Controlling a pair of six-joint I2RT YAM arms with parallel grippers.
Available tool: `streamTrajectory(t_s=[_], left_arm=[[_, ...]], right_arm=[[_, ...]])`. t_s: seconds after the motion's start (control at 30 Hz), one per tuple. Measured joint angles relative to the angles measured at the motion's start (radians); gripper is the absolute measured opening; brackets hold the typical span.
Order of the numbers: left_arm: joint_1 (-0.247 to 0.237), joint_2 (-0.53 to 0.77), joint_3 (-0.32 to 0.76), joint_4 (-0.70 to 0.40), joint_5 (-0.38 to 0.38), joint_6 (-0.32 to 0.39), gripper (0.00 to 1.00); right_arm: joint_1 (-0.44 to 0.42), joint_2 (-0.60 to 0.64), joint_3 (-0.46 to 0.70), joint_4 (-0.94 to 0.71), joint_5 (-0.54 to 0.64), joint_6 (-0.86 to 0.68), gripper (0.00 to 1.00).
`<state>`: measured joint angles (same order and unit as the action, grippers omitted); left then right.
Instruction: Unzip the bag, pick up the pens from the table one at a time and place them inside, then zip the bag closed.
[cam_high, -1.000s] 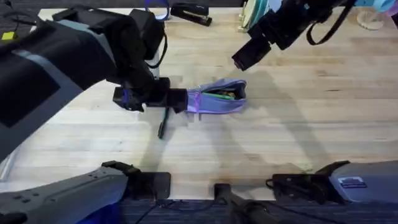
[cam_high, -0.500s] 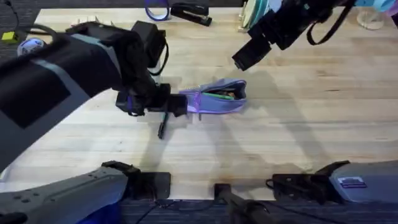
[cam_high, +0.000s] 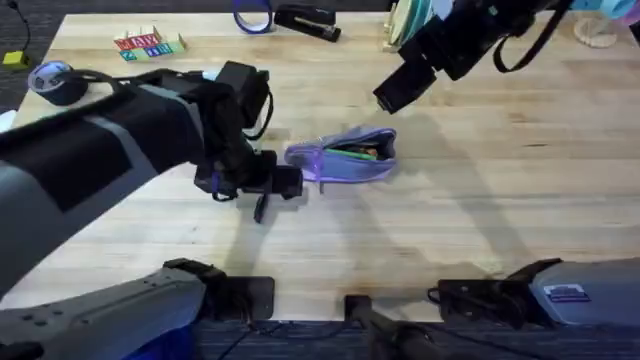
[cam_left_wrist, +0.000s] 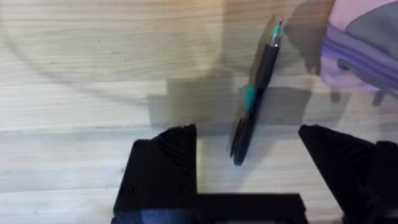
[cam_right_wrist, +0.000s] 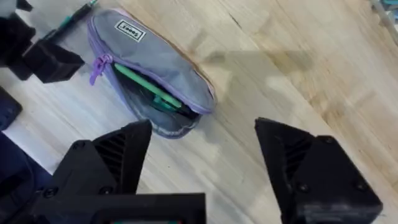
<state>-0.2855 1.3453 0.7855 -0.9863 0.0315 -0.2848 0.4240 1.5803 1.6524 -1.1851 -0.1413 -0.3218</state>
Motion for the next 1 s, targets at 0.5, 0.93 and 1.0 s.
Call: streamTrajectory(t_s=[0.5,0.93,1.0], left_arm=[[0.000,0.061,-0.017,0.022,0.009,0.000,0.994],[0.000,0.062,-0.017,0.023,0.012,-0.002,0.715],[0.000,0.062,-0.017,0.023,0.016,-0.004,0.594]], right_arm=[[0.000,0.000,0.000,0.000,0.000,0.000,0.995],[0.000,0.000,0.000,0.000,0.000,0.000,0.996],[0.000,0.000,0.000,0.000,0.000,0.000,0.996]])
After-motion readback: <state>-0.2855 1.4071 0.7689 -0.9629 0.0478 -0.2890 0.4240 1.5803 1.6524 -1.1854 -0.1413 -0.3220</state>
